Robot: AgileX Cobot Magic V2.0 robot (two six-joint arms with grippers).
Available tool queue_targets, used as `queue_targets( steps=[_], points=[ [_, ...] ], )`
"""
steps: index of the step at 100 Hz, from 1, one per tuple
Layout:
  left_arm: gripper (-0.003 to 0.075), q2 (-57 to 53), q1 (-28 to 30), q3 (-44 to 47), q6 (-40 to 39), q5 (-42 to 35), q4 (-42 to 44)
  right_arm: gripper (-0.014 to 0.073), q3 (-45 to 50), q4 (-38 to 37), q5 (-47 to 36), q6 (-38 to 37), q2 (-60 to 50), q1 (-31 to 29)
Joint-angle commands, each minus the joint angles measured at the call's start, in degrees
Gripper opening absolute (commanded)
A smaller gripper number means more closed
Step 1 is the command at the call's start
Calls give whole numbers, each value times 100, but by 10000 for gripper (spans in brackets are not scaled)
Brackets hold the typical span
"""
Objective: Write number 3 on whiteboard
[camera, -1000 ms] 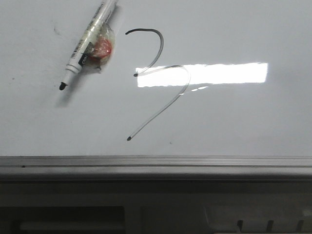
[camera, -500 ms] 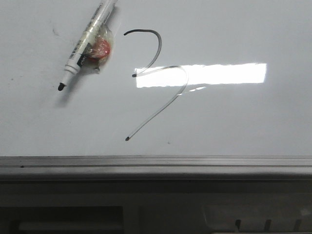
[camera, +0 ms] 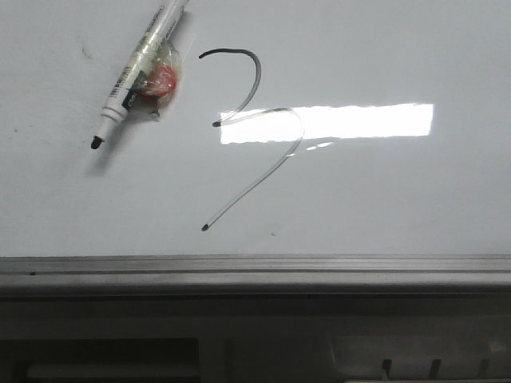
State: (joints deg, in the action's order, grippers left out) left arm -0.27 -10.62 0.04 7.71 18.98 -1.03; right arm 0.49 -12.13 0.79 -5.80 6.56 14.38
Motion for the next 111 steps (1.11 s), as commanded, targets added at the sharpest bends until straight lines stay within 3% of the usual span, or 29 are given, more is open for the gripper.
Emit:
queue_targets(
  steps=[1, 15, 29, 111],
  points=[
    [-21, -136, 6, 61, -72, -326, -27, -61, 163, -125, 139, -98, -169, -296],
    [-21, -136, 6, 61, -72, -326, -27, -61, 163, -125, 1215, -98, -815, -543],
    [-21, -136, 6, 61, -72, -326, -37, -61, 163, -125, 1784, -98, -766, -554],
    [-21, -136, 6, 61, -72, -326, -37, -61, 163, -125, 1748, -98, -800, -554]
  ],
)
